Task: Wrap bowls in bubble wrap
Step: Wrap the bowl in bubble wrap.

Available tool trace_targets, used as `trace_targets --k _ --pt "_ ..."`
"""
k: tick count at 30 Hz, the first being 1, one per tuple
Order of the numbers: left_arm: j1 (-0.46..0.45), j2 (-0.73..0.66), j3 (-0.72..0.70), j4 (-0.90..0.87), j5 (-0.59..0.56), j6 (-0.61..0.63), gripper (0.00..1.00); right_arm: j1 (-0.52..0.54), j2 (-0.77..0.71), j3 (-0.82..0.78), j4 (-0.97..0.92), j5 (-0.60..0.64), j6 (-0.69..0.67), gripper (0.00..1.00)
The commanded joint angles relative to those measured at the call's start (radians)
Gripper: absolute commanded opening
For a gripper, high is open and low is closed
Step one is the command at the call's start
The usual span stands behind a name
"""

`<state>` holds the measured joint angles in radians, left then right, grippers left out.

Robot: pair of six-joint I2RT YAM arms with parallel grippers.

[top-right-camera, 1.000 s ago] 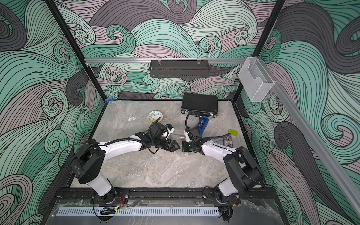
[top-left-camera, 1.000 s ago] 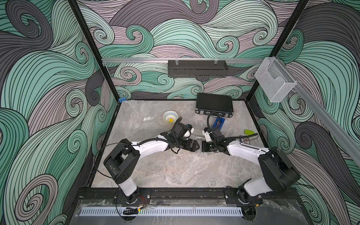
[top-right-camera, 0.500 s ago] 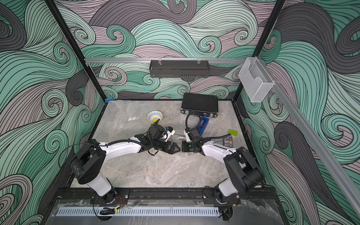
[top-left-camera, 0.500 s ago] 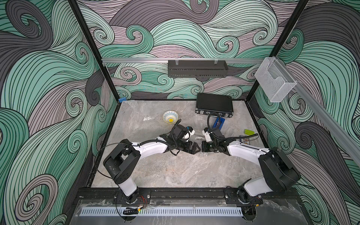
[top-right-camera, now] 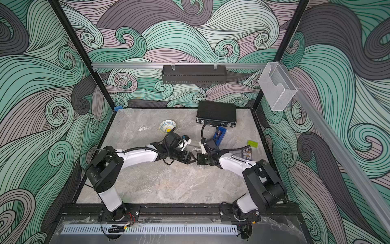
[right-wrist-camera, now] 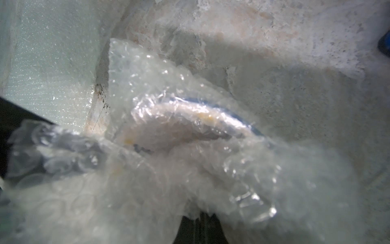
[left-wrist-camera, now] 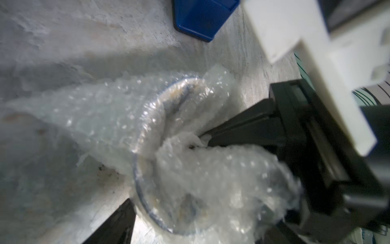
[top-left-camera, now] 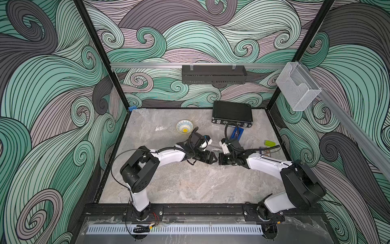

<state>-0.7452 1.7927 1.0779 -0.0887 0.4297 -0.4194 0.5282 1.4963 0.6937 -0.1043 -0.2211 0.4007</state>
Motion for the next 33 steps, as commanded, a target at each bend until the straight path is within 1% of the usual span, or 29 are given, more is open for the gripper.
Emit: trace_targets --k 1,5,9,11,15,20,24,27,29,31,33 --pt "0.016 0.034 0.037 -0.003 -0.023 -0.019 0.82 -0.008 0.004 -0.024 -0.055 0.023 -0.01 0.0" --pt "0.042 0.041 0.009 0.04 -0.047 -0.053 0.74 -0.007 -0.007 -0.026 -0.058 0.019 -0.007 0.0" --pt "0.055 0.082 0.016 0.04 -0.061 -0.057 0.67 -0.007 -0.033 -0.022 -0.08 0.014 -0.008 0.0" --pt "0.057 0.092 0.019 0.044 -0.068 -0.059 0.65 -0.007 -0.056 -0.022 -0.09 0.013 -0.008 0.0" --pt "0.056 0.112 0.034 0.04 -0.075 -0.057 0.64 -0.006 -0.106 -0.027 -0.105 0.023 -0.008 0.0" --pt "0.056 0.12 0.037 0.043 -0.07 -0.057 0.61 -0.007 -0.153 -0.018 -0.135 0.037 -0.017 0.07" --pt "0.056 0.122 0.034 0.044 -0.063 -0.055 0.6 -0.012 -0.198 0.004 -0.178 0.055 -0.041 0.22" --pt "0.057 0.123 0.039 0.04 -0.059 -0.054 0.59 -0.014 -0.256 0.011 -0.177 0.059 -0.052 0.35" --pt "0.056 0.123 0.042 0.039 -0.055 -0.053 0.59 -0.014 -0.292 0.015 -0.172 0.061 -0.065 0.42" --pt "0.055 0.123 0.043 0.039 -0.051 -0.054 0.58 -0.012 -0.321 0.015 -0.162 0.055 -0.073 0.44" --pt "0.056 0.123 0.047 0.034 -0.05 -0.05 0.58 -0.011 -0.348 0.009 -0.139 0.033 -0.076 0.42"
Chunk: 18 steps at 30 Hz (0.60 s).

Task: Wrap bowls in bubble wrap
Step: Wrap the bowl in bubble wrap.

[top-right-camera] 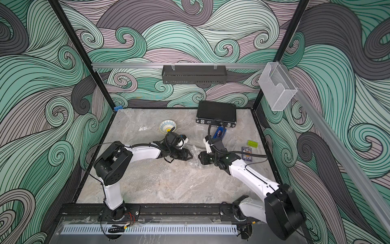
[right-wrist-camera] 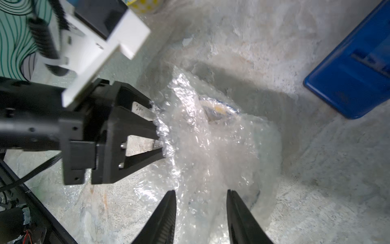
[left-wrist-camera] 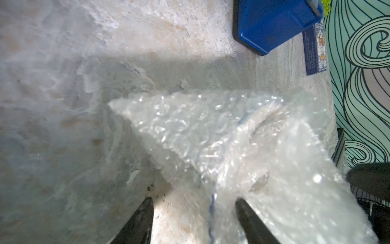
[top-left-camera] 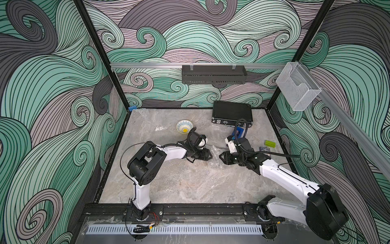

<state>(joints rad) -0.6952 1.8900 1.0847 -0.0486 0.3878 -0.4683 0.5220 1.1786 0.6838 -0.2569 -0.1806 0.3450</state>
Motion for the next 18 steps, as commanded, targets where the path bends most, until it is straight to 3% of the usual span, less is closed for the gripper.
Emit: trace_targets --k 1,7,10,18 --pt "0.005 0.026 0.04 -0.007 -0.009 -0.001 0.58 -0.006 -0.04 0.017 0.032 -0.025 -0.02 0.38" --pt "0.004 0.029 0.044 -0.01 -0.001 0.002 0.58 -0.005 0.035 0.036 0.128 -0.132 0.021 0.1" --pt "0.003 0.027 0.045 -0.01 -0.001 0.002 0.58 -0.006 0.135 0.073 0.142 -0.183 0.028 0.09" --pt "0.0 0.014 0.038 -0.019 -0.001 0.005 0.58 -0.007 0.322 0.06 0.214 -0.09 0.057 0.05"
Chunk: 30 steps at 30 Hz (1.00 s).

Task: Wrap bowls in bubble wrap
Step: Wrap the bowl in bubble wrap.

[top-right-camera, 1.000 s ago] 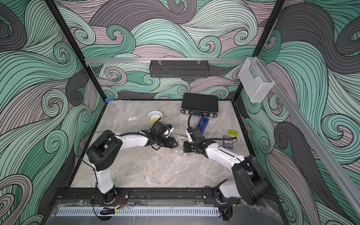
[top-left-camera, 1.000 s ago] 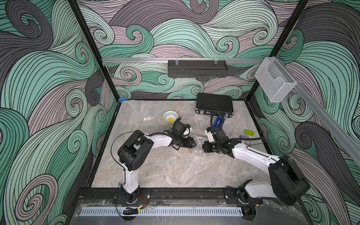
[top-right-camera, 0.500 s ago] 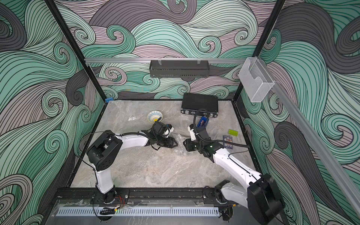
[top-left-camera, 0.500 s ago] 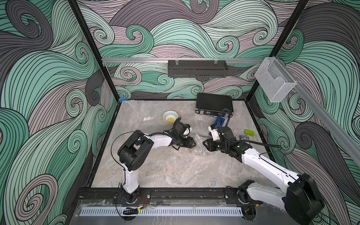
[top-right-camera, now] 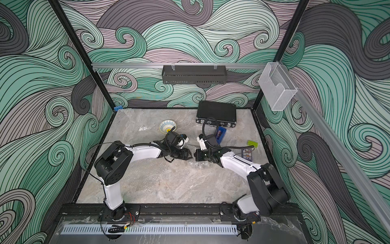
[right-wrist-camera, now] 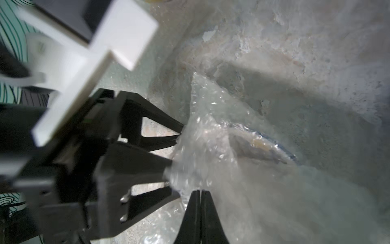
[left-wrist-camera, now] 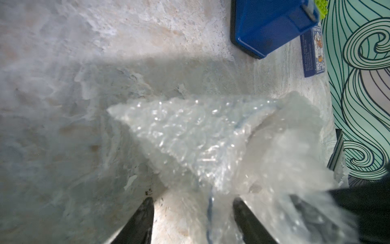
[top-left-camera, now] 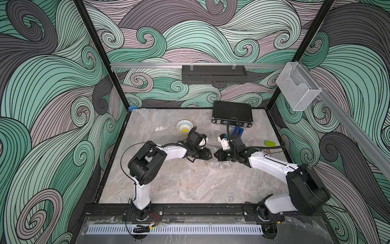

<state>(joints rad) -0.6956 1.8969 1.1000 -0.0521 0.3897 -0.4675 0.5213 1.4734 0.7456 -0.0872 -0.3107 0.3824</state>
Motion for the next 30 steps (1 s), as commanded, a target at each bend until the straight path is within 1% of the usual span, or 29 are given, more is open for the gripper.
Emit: trace_targets --k 1,4,9,11,14,18,22,25,28,30 --pt "0.001 -0.002 0.016 -0.015 -0.004 0.005 0.59 -0.007 0.044 -0.007 0.056 0.047 0.025 0.04" --pt "0.001 -0.041 -0.01 -0.006 -0.011 0.001 0.61 -0.009 0.09 -0.009 0.063 0.025 0.027 0.04" --pt "0.002 -0.088 -0.012 -0.001 0.0 -0.016 0.74 -0.009 0.094 -0.035 0.087 0.026 0.036 0.04" --pt "0.001 -0.089 0.009 -0.007 -0.005 -0.021 0.77 -0.01 0.086 -0.041 0.088 0.023 0.035 0.04" --pt "0.001 -0.044 0.079 -0.052 0.01 -0.004 0.8 -0.012 0.07 -0.057 0.105 0.014 0.038 0.05" --pt "0.003 0.034 0.164 -0.117 0.017 0.023 0.79 -0.013 0.057 -0.067 0.106 0.004 0.031 0.05" --pt "0.012 0.084 0.229 -0.181 -0.007 0.066 0.73 -0.015 0.043 -0.075 0.1 0.0 0.028 0.05" --pt "0.021 0.118 0.268 -0.223 0.045 0.09 0.7 -0.017 0.027 -0.082 0.103 -0.004 0.025 0.05" --pt "0.023 0.116 0.266 -0.237 0.085 0.126 0.74 -0.018 0.021 -0.084 0.101 -0.002 0.021 0.05" --pt "0.028 0.116 0.272 -0.253 0.131 0.155 0.74 -0.018 0.025 -0.084 0.1 -0.004 0.02 0.05"
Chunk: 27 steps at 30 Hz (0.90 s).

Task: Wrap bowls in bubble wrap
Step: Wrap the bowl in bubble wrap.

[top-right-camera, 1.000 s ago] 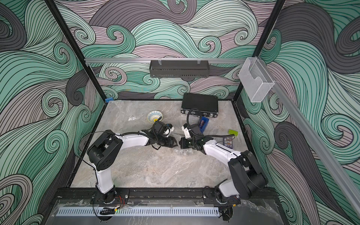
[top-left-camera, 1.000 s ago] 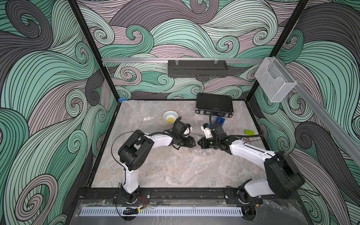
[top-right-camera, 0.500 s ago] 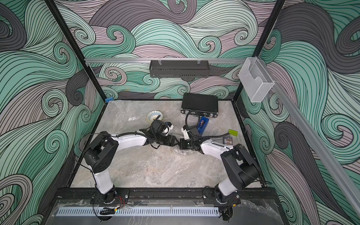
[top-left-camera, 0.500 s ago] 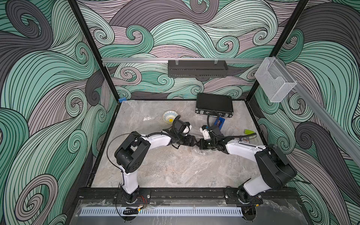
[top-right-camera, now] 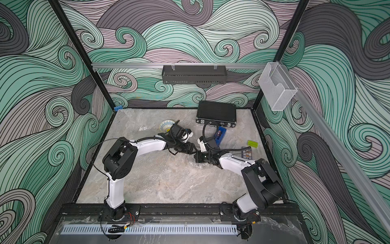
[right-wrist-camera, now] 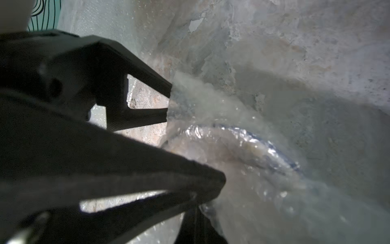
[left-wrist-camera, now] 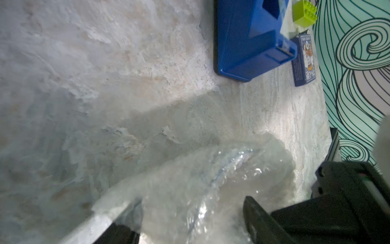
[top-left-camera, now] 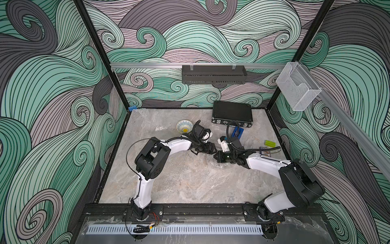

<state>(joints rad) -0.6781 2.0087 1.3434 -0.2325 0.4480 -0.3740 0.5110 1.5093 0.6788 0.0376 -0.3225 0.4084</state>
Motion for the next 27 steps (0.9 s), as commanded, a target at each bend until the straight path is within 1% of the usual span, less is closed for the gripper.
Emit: trace_targets --k 1,3,5,8,11,16,17,19,20,26,27 --pt "0.014 0.006 0.038 -0.083 0.084 0.076 0.73 -0.01 -0.008 -0.015 -0.027 0.006 -0.006 0.05" --pt "0.021 0.021 0.064 -0.11 0.098 0.099 0.68 -0.01 -0.005 -0.013 -0.026 0.001 -0.008 0.05" --pt "0.029 0.044 0.088 -0.123 0.12 0.11 0.59 -0.009 -0.006 -0.013 -0.028 -0.001 -0.008 0.05" --pt "0.034 0.07 0.105 -0.123 0.143 0.116 0.51 -0.01 -0.013 -0.015 -0.033 0.003 -0.013 0.05" --pt "0.034 0.091 0.111 -0.102 0.17 0.113 0.46 -0.01 -0.018 -0.014 -0.038 0.002 -0.017 0.05" --pt "0.034 0.108 0.118 -0.095 0.185 0.101 0.32 -0.009 -0.021 -0.013 -0.042 0.001 -0.017 0.05" --pt "0.034 0.106 0.112 -0.085 0.187 0.095 0.29 -0.009 -0.021 -0.015 -0.043 0.002 -0.018 0.05" --pt "0.035 0.102 0.106 -0.068 0.195 0.081 0.16 -0.01 -0.027 -0.016 -0.045 0.003 -0.019 0.05" --pt "0.034 0.1 0.105 -0.065 0.198 0.072 0.12 -0.01 -0.028 -0.017 -0.045 0.003 -0.019 0.05" --pt "0.034 0.035 0.033 0.002 0.157 0.009 0.0 -0.011 -0.065 -0.011 -0.066 0.005 -0.02 0.06" --pt "0.034 0.016 0.012 0.017 0.142 -0.001 0.0 -0.011 -0.077 -0.012 -0.072 0.005 -0.022 0.07"
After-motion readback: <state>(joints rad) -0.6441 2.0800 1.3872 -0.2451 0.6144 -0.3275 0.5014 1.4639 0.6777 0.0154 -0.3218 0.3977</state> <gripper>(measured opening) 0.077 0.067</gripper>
